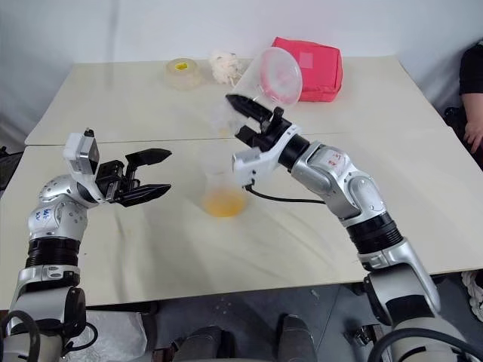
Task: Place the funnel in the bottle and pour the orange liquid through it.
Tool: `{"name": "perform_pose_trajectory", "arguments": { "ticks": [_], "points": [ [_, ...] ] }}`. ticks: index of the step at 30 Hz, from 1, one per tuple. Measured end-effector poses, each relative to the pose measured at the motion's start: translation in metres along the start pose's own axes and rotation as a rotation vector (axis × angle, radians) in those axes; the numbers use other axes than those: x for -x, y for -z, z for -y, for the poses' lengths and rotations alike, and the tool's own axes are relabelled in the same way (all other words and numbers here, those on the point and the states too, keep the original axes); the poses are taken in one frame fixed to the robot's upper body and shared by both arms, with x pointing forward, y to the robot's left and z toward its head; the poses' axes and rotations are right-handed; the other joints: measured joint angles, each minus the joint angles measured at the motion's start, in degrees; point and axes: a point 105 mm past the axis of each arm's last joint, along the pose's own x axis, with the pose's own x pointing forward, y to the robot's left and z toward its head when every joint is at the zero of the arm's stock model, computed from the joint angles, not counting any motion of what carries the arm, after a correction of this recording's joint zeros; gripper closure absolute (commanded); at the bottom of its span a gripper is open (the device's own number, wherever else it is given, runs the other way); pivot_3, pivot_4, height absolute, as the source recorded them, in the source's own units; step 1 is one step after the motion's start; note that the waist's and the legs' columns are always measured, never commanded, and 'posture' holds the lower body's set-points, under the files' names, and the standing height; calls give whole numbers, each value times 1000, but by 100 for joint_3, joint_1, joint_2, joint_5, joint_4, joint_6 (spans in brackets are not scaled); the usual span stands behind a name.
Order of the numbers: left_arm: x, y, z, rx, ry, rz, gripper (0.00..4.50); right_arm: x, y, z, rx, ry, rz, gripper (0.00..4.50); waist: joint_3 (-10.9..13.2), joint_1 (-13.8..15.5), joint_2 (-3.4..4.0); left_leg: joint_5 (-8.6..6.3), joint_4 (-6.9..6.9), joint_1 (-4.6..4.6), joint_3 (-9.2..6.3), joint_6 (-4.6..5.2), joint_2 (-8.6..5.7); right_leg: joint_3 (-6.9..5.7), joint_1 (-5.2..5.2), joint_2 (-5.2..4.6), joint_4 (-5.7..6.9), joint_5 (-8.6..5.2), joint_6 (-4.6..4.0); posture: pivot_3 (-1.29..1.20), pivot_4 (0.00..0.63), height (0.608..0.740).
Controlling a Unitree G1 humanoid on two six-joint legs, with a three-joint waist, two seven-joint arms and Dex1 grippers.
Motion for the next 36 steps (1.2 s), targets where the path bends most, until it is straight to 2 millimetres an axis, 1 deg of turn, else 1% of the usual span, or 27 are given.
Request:
{"name": "perform_pose_trajectory", "arguments": {
  "ticks": [2, 3, 4, 6, 8, 9, 10, 12, 15, 18, 20, 22, 23, 26, 31, 34, 36],
  "points": [
    [0, 1, -1, 7, -7, -7, 0, 3, 9, 11, -182, 38, -86, 2086, 0, 16, 0, 0, 4, 0, -6, 0, -2, 0, 1, 0, 7, 0, 0, 0, 150, 740],
    [0, 1, -2, 9, -17, -9, 0, 7, 17, 15, -286, 54, -134, 2086, 0, 36, 0, 0, 5, 0, -10, 1, -4, 1, 1, -2, 9, 0, 0, 0, 150, 740],
    [1, 1, -2, 9, -23, -12, 0, 10, 20, 16, -335, 61, -157, 2086, 0, 46, 0, 0, 6, -1, -14, 1, -4, 1, 1, -2, 10, 0, 0, 0, 150, 740],
    [3, 2, -6, 11, -58, -40, 0, 20, 35, 20, -560, 120, -238, 2086, 0, 58, 0, 0, 8, -4, -21, 1, -6, 0, 2, -2, 14, 0, 0, 0, 150, 740],
    [6, 3, -9, 18, -82, -65, 0, 35, 52, 19, -791, 180, -326, 2086, 0, 67, 0, 1, 7, -4, -25, 1, -8, 0, 2, -2, 16, 0, 0, 0, 150, 740],
    [6, 4, -10, 24, -94, -71, 0, 43, 60, 19, -877, 210, -363, 2086, 0, 69, 0, 1, 7, -5, -27, 1, -9, 0, 2, -2, 17, 0, 0, 0, 150, 740],
    [7, 5, -11, 34, -108, -78, 0, 54, 69, 17, -983, 241, -405, 2086, 0, 72, 0, 1, 7, -5, -28, 1, -11, 1, 2, -2, 17, 0, 1, 0, 150, 740],
    [8, 5, -13, 47, -125, -83, 0, 71, 80, 11, -1096, 275, -466, 2086, 1, 62, 2, 0, 3, -5, -25, 1, -18, 2, 1, -2, 12, 0, 1, 0, 150, 740],
    [7, 6, -15, 81, -157, -88, 0, 93, 92, 2, -1219, 336, -543, 2086, 1, 51, 3, 1, -1, -4, -25, 0, -24, 0, 0, 1, 12, 0, 0, 0, 150, 740],
    [8, 10, -16, 118, -196, -103, 0, 111, 102, -5, -1284, 390, -605, 2086, 3, 49, 6, 1, 0, -3, -21, 0, -27, 2, 0, 1, 10, 0, 1, 0, 150, 740],
    [9, 12, -14, 133, -208, -115, 0, 117, 104, -7, -1297, 404, -622, 2086, 4, 48, 7, 1, -1, -3, -19, 0, -28, 3, 0, 1, 8, 0, 1, 0, 150, 740],
    [10, 13, -14, 142, -221, -126, 0, 123, 107, -9, -1294, 417, -638, 1344, 4, 47, 8, 1, -1, -1, -17, 0, -28, 3, 0, 1, 8, 0, 1, 0, 150, 740],
    [11, 14, -13, 144, -228, -134, 0, 125, 107, -10, -1291, 423, -642, 1048, 4, 47, 8, 1, -2, -1, -16, 0, -29, 3, 0, 1, 8, 0, 1, 0, 150, 740],
    [12, 14, -11, 152, -225, -147, 0, 129, 108, -12, -1299, 433, -643, 23, 5, 57, 8, 1, -1, 0, -14, 0, -29, 5, 0, 0, 8, 0, 1, 0, 150, 740],
    [12, 13, -7, 166, -206, -157, 0, 129, 107, -8, -1290, 449, -616, 23, 5, 57, 9, 1, -1, 0, -11, 0, -29, 6, 0, 1, 7, 0, 1, 0, 150, 740],
    [14, 11, -6, 155, -202, -172, 0, 132, 104, -13, -1284, 426, -608, 23, 5, 54, 9, 1, -3, 0, -9, 0, -31, 5, 0, 1, 5, 0, 1, 0, 150, 740],
    [15, 11, -6, 154, -202, -172, 0, 130, 102, -14, -1291, 418, -599, 23, 5, 53, 10, 1, -2, 1, -3, 0, -31, 9, 0, 1, 2, 0, 0, 0, 150, 740]
  ]
}}
